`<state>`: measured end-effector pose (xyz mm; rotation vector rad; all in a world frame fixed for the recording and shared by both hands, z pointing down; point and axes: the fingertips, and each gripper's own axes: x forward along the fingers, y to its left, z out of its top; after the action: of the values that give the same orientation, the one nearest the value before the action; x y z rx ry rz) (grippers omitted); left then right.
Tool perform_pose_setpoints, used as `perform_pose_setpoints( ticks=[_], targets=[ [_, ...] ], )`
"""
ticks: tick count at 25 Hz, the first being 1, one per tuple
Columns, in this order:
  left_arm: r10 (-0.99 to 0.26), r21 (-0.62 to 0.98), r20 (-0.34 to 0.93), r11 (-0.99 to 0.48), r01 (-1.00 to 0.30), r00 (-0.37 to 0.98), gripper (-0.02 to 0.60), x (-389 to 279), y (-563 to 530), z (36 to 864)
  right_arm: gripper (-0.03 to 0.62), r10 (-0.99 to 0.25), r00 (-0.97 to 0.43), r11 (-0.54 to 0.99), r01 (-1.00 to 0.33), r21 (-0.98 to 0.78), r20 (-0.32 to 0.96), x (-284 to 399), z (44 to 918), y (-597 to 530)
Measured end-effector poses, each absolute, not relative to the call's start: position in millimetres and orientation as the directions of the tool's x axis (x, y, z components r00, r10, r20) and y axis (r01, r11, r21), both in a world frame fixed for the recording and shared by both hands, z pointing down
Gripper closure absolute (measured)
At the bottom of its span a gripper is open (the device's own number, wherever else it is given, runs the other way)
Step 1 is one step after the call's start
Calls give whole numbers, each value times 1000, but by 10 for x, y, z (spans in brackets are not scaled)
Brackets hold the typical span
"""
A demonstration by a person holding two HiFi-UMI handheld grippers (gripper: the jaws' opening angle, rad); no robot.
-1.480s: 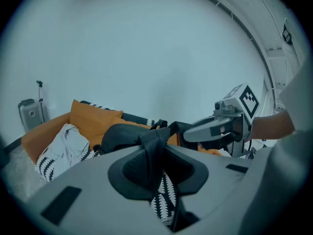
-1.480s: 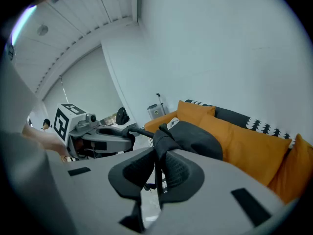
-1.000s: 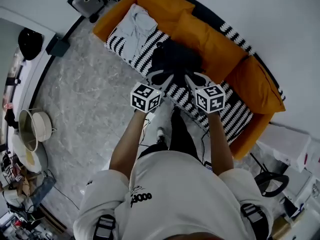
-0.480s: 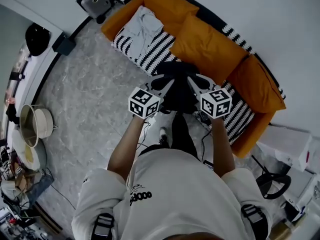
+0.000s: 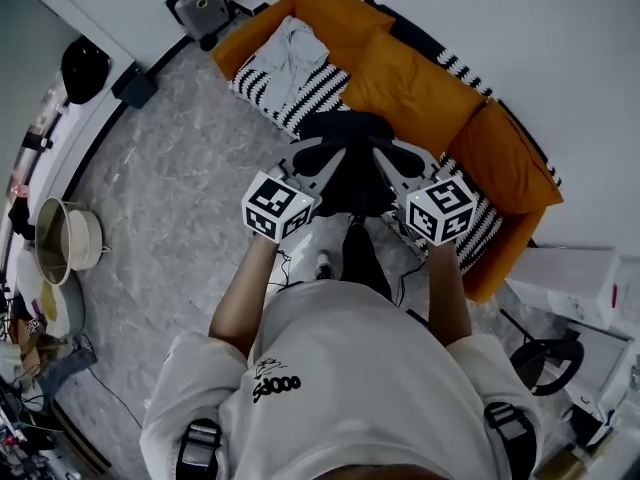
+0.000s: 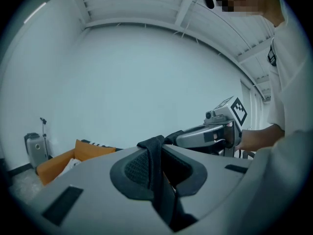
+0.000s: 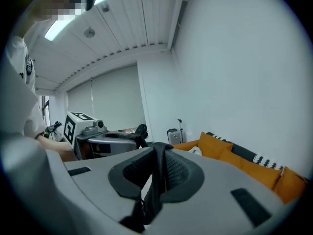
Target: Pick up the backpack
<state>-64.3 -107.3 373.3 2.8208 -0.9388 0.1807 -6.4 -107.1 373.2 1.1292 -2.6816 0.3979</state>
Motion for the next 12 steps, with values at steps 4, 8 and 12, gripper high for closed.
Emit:
perform_pose_setpoints(
  ticks=[4, 8, 12],
  targets=[
    [-624, 39, 125, -774, -632, 771, 523, -732, -863, 3305, 530, -686, -686, 685, -721, -104, 244, -167, 3316, -847],
    [-649, -33, 83, -760, -649, 756, 523, -736, -761, 2919, 530, -704, -675, 690, -724, -12, 219, -220, 2945, -742],
    [-666, -58, 29, -745, -664, 745, 525, -827, -669, 2606, 530, -711, -681, 693, -720, 15, 172, -278, 2633, -615]
  ],
)
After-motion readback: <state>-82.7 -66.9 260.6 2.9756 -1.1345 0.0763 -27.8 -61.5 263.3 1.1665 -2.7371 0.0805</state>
